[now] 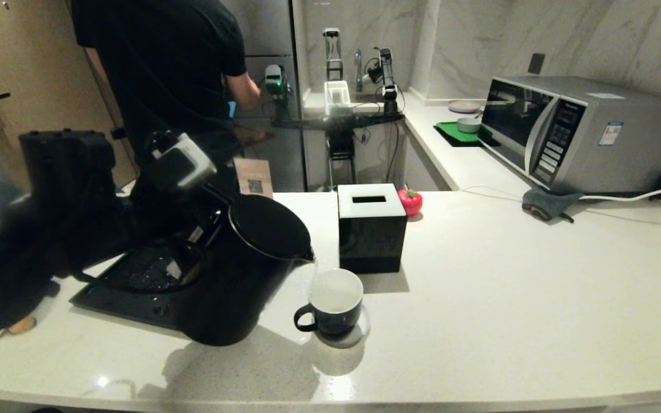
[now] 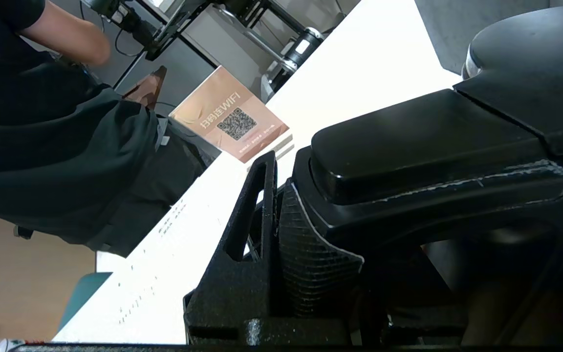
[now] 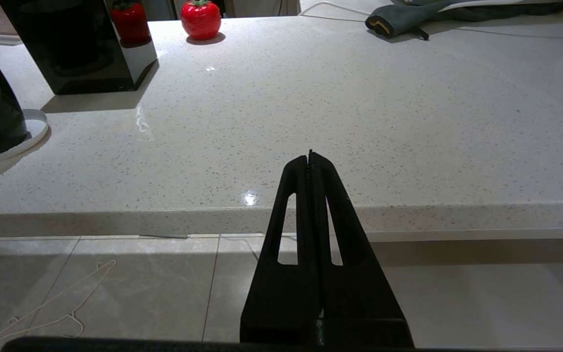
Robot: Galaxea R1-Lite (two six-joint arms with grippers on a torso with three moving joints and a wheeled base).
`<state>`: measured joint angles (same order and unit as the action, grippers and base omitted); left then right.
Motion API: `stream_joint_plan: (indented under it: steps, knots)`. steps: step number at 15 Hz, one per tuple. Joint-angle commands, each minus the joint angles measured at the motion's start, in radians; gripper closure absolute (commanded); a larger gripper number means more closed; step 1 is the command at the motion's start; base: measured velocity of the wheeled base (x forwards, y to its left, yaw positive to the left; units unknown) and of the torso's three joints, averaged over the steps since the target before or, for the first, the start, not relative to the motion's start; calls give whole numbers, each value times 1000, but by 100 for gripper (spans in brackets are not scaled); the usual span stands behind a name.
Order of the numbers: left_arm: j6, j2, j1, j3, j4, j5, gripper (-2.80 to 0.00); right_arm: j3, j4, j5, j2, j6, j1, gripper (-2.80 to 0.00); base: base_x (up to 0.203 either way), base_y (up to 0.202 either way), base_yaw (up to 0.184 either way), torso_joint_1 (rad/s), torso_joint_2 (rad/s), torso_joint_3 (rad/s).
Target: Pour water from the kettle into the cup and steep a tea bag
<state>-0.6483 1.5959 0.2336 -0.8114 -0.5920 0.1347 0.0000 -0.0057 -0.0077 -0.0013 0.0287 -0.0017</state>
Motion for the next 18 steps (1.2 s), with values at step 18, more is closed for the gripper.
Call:
stream_joint_plan:
  steps: [18]
  knots:
    - [-69, 29, 23, -40, 40, -13, 0, 0, 0, 0, 1, 0, 0, 0, 0, 0, 0, 0, 0, 0]
